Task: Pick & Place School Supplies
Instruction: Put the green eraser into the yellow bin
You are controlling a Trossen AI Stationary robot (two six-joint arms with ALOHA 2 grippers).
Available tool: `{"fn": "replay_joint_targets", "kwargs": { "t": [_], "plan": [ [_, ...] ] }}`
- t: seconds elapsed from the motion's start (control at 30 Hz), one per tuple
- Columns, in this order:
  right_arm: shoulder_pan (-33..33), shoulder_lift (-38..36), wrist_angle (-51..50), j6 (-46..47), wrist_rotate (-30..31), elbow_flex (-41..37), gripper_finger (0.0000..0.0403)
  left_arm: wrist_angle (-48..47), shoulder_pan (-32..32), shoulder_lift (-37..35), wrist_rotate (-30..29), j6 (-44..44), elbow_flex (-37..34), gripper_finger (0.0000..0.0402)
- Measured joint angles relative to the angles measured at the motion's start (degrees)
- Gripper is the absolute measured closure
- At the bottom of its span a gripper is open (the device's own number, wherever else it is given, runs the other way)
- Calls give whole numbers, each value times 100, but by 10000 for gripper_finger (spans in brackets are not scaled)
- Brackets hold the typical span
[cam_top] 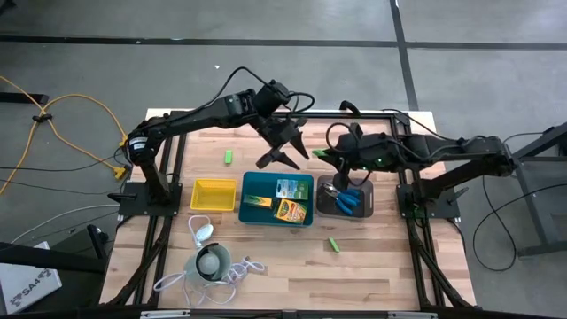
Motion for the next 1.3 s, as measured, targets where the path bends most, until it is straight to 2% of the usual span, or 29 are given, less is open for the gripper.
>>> {"fn": "replay_joint_targets", "kwargs": {
  "t": [0.27, 0.7, 1.3],
  "plan": [
    [212, 2, 261, -224, 49, 0, 370, 622, -78, 1, -133, -241, 0, 218],
    [515, -20, 358, -572, 781, 0, 370, 1329, -91, 4, -137, -535, 0, 218],
    [507, -22, 556, -728, 742, 0, 370, 1695, -138, 7, -273, -659, 0, 218]
  ]
}}
